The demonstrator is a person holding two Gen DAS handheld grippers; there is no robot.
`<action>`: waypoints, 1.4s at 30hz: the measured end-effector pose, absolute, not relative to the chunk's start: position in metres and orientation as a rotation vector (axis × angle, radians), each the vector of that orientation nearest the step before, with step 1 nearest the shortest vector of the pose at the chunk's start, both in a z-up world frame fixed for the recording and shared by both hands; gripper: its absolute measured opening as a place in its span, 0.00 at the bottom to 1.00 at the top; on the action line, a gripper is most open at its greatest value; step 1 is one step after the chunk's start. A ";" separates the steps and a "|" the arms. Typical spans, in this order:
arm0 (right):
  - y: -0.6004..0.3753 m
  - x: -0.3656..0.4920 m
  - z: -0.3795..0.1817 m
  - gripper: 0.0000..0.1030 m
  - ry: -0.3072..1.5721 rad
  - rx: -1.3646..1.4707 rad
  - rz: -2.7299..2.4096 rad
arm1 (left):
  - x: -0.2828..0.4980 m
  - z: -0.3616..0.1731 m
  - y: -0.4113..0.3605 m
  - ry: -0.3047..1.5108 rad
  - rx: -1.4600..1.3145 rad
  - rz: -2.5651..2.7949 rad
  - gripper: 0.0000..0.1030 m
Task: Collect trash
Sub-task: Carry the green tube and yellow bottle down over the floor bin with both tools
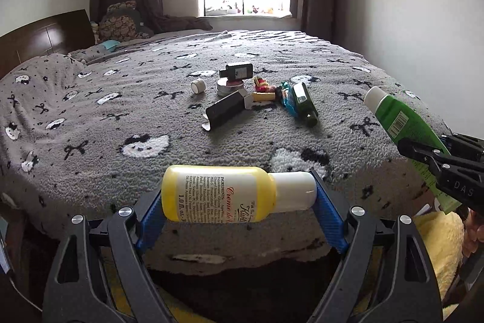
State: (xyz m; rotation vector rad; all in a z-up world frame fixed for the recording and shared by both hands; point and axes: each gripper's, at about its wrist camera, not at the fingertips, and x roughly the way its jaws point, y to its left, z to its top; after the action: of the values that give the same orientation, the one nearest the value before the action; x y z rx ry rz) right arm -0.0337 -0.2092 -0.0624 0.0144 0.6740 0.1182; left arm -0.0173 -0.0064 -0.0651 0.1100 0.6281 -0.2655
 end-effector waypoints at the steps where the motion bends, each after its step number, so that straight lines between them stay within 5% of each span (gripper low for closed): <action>1: -0.209 -0.036 -0.068 0.26 0.690 0.015 0.123 | -0.020 -0.070 -0.005 0.638 0.115 -0.267 0.78; 42: -0.190 -0.025 -0.306 0.27 1.386 0.130 0.245 | -0.005 -0.311 -0.028 1.313 0.197 -0.390 0.78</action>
State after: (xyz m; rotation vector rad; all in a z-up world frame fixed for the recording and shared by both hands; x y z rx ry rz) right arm -0.0247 -0.1897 -0.3057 0.1299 1.3861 0.2446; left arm -0.0054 -0.0278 -0.3114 0.1974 1.3127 -0.3903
